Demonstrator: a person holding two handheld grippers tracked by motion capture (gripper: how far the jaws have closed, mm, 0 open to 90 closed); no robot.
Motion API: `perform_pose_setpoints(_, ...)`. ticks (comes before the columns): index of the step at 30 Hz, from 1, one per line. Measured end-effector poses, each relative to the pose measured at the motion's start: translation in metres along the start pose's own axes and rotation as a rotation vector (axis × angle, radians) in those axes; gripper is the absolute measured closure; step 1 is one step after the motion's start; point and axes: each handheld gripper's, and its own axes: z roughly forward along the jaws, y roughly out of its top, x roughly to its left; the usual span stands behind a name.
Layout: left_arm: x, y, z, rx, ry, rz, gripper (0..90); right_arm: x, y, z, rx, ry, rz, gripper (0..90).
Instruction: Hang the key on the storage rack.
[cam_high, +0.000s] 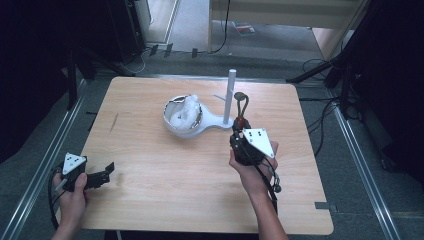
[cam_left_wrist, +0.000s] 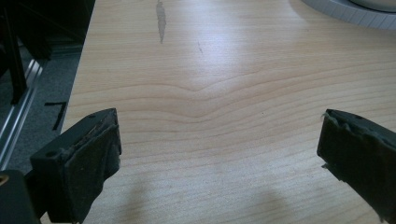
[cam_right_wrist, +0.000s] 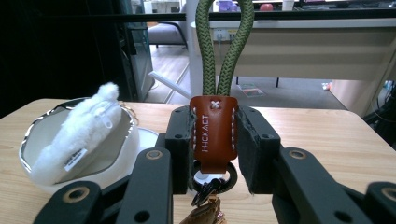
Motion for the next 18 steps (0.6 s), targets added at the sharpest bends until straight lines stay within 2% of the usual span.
perform_pose_setpoints(7, 0.000, 0.000, 0.000, -0.003, 0.000, -0.002, 0.4, 0.008, 0.002, 0.006, 0.000, 0.023, -0.003, 68.8)
perform_pose_setpoints(18, 0.000, 0.000, 0.000, -0.002, -0.001, -0.003, 0.4, 0.013, 0.005, 0.018, 0.023, 0.026, 0.001, 68.7)
